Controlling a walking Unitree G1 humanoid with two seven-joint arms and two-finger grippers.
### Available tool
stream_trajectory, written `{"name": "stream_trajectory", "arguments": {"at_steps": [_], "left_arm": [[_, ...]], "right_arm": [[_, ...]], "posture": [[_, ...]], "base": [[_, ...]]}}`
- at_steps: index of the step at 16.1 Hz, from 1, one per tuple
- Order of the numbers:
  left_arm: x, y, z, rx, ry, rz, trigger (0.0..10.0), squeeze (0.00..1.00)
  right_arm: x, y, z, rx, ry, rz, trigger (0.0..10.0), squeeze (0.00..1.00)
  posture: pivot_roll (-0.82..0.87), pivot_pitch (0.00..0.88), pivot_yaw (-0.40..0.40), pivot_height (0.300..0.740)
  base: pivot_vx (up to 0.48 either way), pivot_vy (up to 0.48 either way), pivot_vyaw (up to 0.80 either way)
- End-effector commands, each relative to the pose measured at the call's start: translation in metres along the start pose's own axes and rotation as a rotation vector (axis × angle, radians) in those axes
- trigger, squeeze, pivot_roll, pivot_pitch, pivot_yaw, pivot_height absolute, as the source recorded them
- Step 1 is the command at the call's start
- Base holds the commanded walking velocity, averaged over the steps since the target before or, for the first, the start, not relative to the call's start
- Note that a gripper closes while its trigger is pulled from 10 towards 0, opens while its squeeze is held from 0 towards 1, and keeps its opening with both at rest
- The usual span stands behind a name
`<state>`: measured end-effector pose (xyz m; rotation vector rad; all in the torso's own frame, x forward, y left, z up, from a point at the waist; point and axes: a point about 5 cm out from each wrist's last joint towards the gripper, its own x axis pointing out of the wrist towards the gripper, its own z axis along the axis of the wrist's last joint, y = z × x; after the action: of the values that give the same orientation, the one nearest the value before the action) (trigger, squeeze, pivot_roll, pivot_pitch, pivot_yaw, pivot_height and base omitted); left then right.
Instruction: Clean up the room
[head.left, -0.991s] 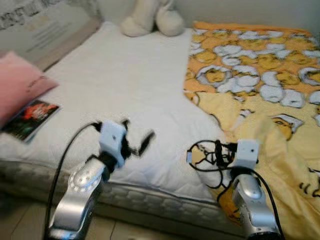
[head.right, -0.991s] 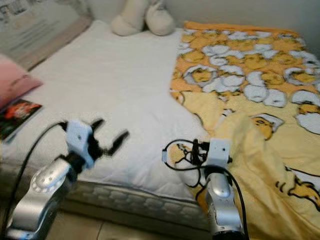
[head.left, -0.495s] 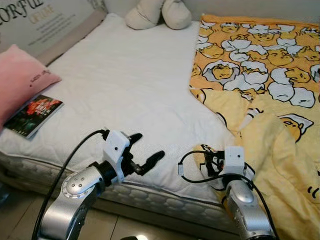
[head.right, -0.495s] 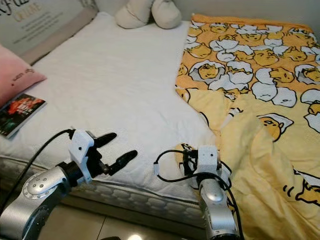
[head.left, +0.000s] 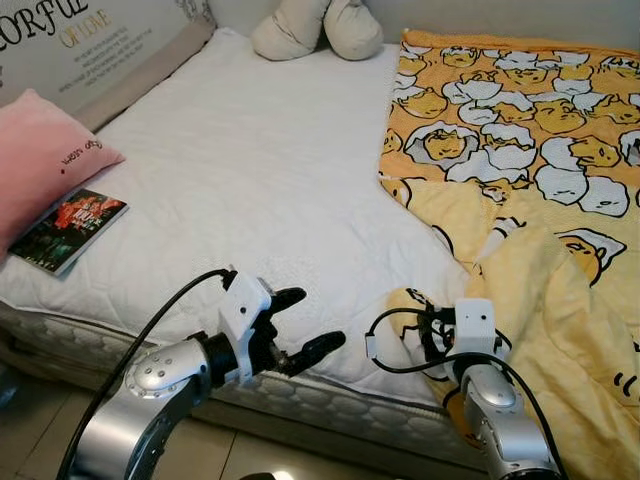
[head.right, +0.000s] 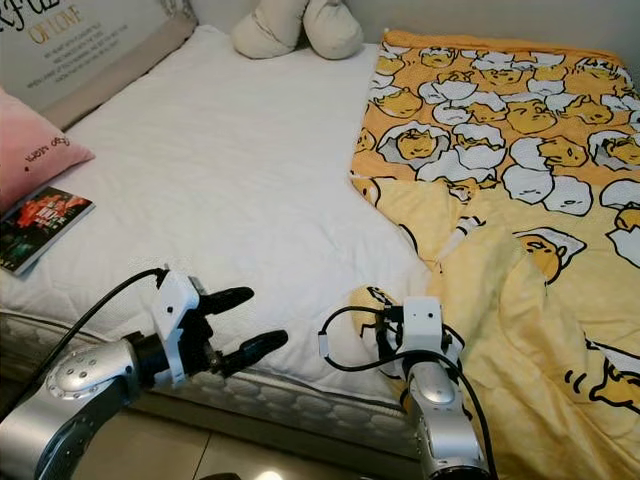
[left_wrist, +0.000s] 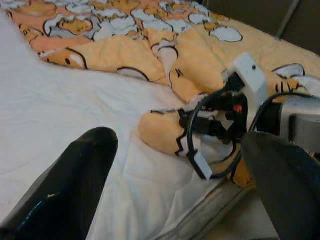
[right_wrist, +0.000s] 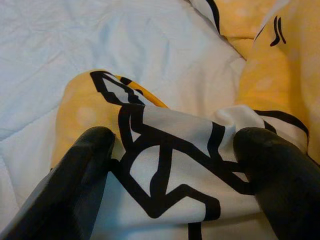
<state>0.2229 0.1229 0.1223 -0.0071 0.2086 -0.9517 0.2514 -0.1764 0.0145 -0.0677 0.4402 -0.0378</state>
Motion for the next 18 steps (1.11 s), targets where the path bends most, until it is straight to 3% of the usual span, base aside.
{"name": "stream_trajectory", "arguments": {"at_steps": [1, 2, 12, 15, 18], "left_arm": [[0.0, 0.002, 0.0, -0.014, 0.007, 0.008, 10.0, 0.0], [0.001, 0.002, 0.0, -0.017, 0.007, 0.009, 10.0, 0.0], [0.002, 0.004, -0.003, -0.06, 0.023, 0.03, 10.0, 0.0], [0.003, 0.004, -0.003, -0.065, 0.024, 0.03, 10.0, 0.0], [0.005, 0.005, -0.003, -0.068, 0.021, 0.031, 10.0, 0.0]], "right_arm": [[-0.001, 0.002, -0.004, 0.001, 0.022, 0.006, 4.7, 0.0], [-0.001, 0.003, -0.004, 0.001, 0.024, 0.011, 0.0, 0.0], [-0.011, 0.023, -0.016, 0.007, 0.069, 0.166, 0.0, 0.0], [-0.014, 0.024, -0.019, -0.014, 0.085, 0.196, 0.0, 0.0], [-0.018, 0.033, -0.016, -0.11, 0.05, 0.303, 0.0, 0.0]], "posture": [[0.03, 0.027, 0.032, 0.74], [0.03, 0.027, 0.032, 0.74], [0.02, 0.025, 0.032, 0.74], [0.02, 0.026, 0.033, 0.74], [0.02, 0.022, 0.032, 0.74]], "base": [[0.0, 0.0, 0.0], [0.0, 0.0, 0.0], [0.0, 0.0, 0.0], [0.0, 0.0, 0.0], [0.0, 0.0, 0.0]]}}
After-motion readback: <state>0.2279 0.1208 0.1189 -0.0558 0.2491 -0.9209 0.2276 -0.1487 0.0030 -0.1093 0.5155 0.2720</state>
